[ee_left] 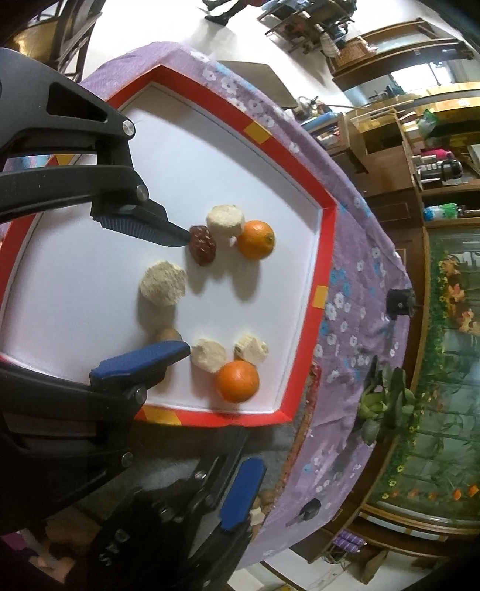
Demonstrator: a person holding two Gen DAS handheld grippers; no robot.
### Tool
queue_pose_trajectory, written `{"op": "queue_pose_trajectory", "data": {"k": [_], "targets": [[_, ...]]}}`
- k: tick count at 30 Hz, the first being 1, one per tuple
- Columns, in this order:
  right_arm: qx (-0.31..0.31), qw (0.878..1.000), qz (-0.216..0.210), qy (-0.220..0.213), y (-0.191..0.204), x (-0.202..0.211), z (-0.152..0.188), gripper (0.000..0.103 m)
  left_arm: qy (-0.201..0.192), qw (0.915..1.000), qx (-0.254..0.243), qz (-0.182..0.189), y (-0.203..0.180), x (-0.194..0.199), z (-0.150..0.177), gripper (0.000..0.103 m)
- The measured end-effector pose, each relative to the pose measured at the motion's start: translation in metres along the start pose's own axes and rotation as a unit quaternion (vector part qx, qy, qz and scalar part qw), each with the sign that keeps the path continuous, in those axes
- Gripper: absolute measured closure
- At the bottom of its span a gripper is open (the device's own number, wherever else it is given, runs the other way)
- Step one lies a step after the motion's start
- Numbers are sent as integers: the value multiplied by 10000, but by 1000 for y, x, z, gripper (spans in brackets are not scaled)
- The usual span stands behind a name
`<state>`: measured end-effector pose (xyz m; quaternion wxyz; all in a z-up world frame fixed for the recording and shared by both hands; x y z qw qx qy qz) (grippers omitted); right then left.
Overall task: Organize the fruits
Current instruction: 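Move both grippers back over the red dates on the felt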
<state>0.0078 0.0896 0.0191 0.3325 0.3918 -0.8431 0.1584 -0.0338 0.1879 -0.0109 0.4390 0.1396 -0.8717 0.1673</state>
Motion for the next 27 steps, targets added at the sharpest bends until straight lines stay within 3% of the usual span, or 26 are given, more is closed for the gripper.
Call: {"op": "queue_pose_trajectory", "data": {"k": [4, 17, 27], "targets": [[-31, 9996, 272, -91, -7, 21, 6, 54, -31, 9999, -16, 120, -15, 3, 1, 50], [-411, 9937, 1033, -153, -58, 81, 50, 52, -37, 9977, -335, 590, -91, 11, 8, 50], [-827, 9838, 1592, 55, -114, 120, 100, 52, 249, 9930, -678, 932, -156, -1, 18, 50]]}}
Point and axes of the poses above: each gripper's, at about its wrist camera, not at the fingertips, and x roughly against the way its jaws point, y to its left, z to its underside, the point moved 7 cm from there along -x, roughly the way its jaws point, and after that the axes turned 15 degrees about x, right-handed, at the moved point
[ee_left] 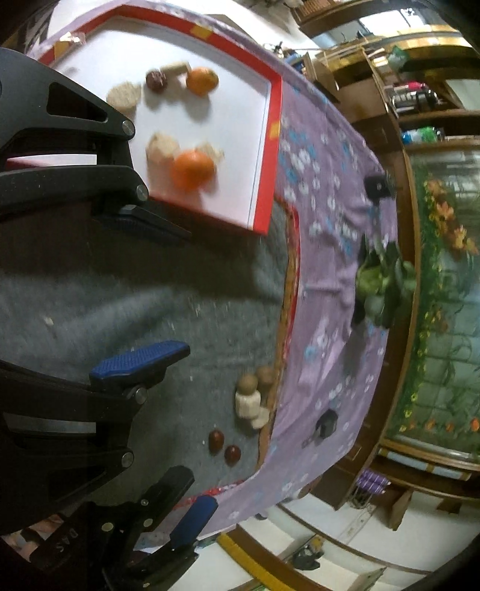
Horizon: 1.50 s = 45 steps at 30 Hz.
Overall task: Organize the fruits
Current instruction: 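Move both grippers back over the red dates on the felt, then grasp a red date with the left gripper while the right gripper grasps another red date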
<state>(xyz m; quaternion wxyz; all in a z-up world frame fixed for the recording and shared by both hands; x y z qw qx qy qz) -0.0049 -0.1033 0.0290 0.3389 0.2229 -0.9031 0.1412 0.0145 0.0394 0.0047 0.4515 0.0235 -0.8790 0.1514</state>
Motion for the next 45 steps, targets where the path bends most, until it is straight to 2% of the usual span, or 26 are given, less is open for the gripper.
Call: {"op": "queue_pose_trajectory", "data": {"k": [4, 11, 13, 18, 23, 28, 31, 34, 39, 45], "targets": [[-181, 9996, 197, 104, -29, 2, 17, 52, 170, 9997, -64, 146, -22, -14, -2, 50], [-513, 9985, 158, 131, -60, 2, 33, 52, 347, 9991, -152, 212, -48, -35, -7, 50], [-524, 9985, 85, 142, -62, -1, 35, 52, 424, 9986, -192, 231, -54, -41, -6, 50], [-424, 9979, -409, 276, -55, -23, 37, 52, 543, 9979, -252, 254, -64, -49, 0, 50], [-728, 9955, -440, 416, -69, -41, 37, 52, 592, 9973, -316, 306, -73, -55, 0, 50], [-790, 9950, 26, 615, -98, -34, 44, 52, 705, 9932, -729, 573, -103, -58, 9, 50], [-1006, 9917, 424, 686, -125, -24, 53, 52, 820, 9922, -721, 605, -118, -66, 16, 50], [-1269, 9892, 410, 606, -142, -13, 59, 52, 838, 9927, -670, 556, -129, -75, 18, 50], [-1246, 9899, 414, 528, -147, -5, 62, 52, 921, 9932, -562, 431, -141, -92, 24, 50], [-1272, 9903, 245, 506, -146, -12, 65, 52, 739, 9950, -551, 373, -146, -96, 23, 51]]}}
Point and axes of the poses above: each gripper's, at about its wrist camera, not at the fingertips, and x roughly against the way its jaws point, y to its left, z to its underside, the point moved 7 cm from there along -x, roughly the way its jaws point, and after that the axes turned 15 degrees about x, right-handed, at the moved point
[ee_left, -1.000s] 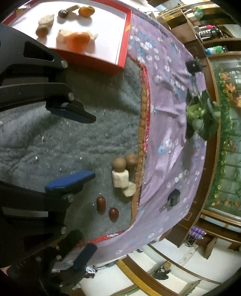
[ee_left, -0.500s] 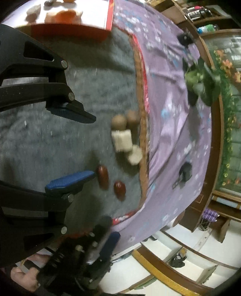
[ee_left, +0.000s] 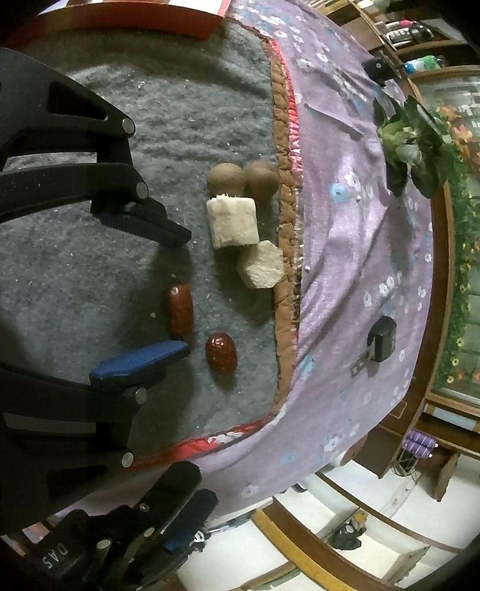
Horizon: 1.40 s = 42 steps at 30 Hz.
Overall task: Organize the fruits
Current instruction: 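Grasp a red date with the left gripper while the right gripper grasps another red date, then carry both red dates into the white tray and open both grippers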
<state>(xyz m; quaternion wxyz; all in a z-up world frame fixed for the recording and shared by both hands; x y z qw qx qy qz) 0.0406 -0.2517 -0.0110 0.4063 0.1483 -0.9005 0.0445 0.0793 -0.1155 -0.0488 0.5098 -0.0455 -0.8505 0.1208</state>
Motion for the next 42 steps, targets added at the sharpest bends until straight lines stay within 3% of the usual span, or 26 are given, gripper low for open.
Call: {"op": "queue_pose_trajectory", "data": {"k": [2, 3, 4, 7, 14, 20, 21, 23, 31, 42], "targets": [[23, 10000, -25, 14, 1, -1, 0, 52, -110, 9998, -124, -95, 1, 0, 1, 60], [29, 10000, -31, 16, 1, -2, 0, 52, -188, 9995, -194, -181, 3, 0, 1, 73], [30, 10000, -40, 23, 2, -2, -1, 52, -219, 9993, -227, -207, 6, 0, 1, 80], [24, 9999, -157, 39, 5, -4, -3, 52, -125, 9999, -90, 31, 16, 3, -1, 80], [612, 9970, -430, 192, 45, -32, -21, 52, -256, 9997, -50, -25, 36, 28, 1, 80], [774, 9956, -351, 399, 59, -65, -30, 52, -414, 9991, -45, -119, 52, 45, 1, 80], [791, 9952, -354, 454, 60, -71, -31, 54, -414, 9991, -44, -120, 54, 46, 1, 80], [901, 9945, -162, 510, 59, -76, -29, 73, -395, 9991, -15, -121, 58, 48, 3, 80], [941, 9949, -90, 361, 68, -46, -24, 75, -564, 9981, 129, -226, 80, 66, 4, 80], [1406, 9872, -711, -245, 169, 7, -36, 75, -989, 9926, 378, -601, 134, 112, 10, 79]]}}
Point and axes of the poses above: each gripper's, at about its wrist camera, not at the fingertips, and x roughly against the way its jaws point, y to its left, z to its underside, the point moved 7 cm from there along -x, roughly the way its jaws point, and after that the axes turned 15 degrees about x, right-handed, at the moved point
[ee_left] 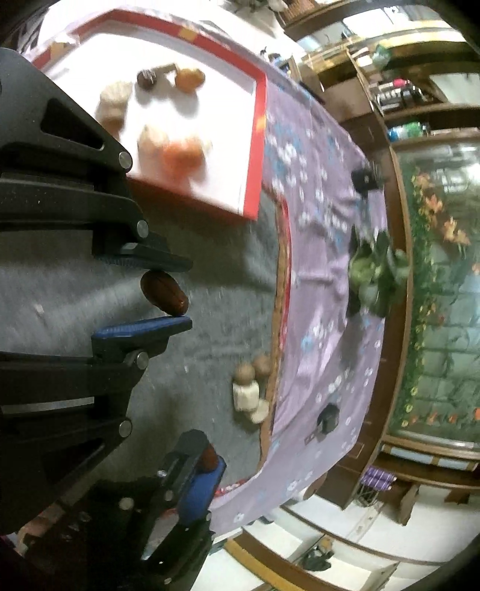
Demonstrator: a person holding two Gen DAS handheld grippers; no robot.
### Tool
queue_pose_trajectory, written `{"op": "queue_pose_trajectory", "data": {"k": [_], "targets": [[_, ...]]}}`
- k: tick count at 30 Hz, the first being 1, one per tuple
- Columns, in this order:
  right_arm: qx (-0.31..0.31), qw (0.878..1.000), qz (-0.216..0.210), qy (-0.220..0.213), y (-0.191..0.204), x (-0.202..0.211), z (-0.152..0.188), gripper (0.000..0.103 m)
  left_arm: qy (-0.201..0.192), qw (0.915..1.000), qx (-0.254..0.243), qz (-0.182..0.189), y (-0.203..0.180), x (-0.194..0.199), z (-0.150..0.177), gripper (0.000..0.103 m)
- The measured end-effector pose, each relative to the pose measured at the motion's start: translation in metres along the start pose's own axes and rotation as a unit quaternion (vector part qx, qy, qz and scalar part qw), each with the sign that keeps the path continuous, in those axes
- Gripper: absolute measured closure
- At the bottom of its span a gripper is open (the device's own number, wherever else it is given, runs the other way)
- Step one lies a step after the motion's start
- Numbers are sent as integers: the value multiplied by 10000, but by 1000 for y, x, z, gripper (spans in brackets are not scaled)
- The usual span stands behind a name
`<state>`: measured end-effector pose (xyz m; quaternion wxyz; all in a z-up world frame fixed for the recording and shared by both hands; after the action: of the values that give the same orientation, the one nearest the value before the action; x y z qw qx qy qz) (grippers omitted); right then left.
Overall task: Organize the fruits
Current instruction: 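Carry both red dates into the white tray and open both grippers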
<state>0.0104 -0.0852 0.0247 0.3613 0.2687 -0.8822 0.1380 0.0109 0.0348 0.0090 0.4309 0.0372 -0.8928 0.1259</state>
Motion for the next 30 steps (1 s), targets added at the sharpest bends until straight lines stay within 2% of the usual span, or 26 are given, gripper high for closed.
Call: {"op": "queue_pose_trajectory", "data": {"k": [14, 30], "targets": [[728, 9955, -594, -106, 107, -21, -41, 75, -269, 9966, 611, -486, 101, 30, -6, 79], [1258, 9857, -1118, -88, 175, -54, -79, 75, -275, 9859, 1392, -891, 199, 37, -9, 79]]}}
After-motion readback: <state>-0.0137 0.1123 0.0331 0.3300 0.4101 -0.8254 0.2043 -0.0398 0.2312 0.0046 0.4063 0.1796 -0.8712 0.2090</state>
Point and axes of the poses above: each gripper's, at about its wrist camera, not at the fingertips, and x roughly against the way its jaws point, y to its left, z to its underside, the point moved 7 cm from there along -x, roughly the way its jaws point, and after that the axes turned 15 degrees about x, right-handed, at the moved point
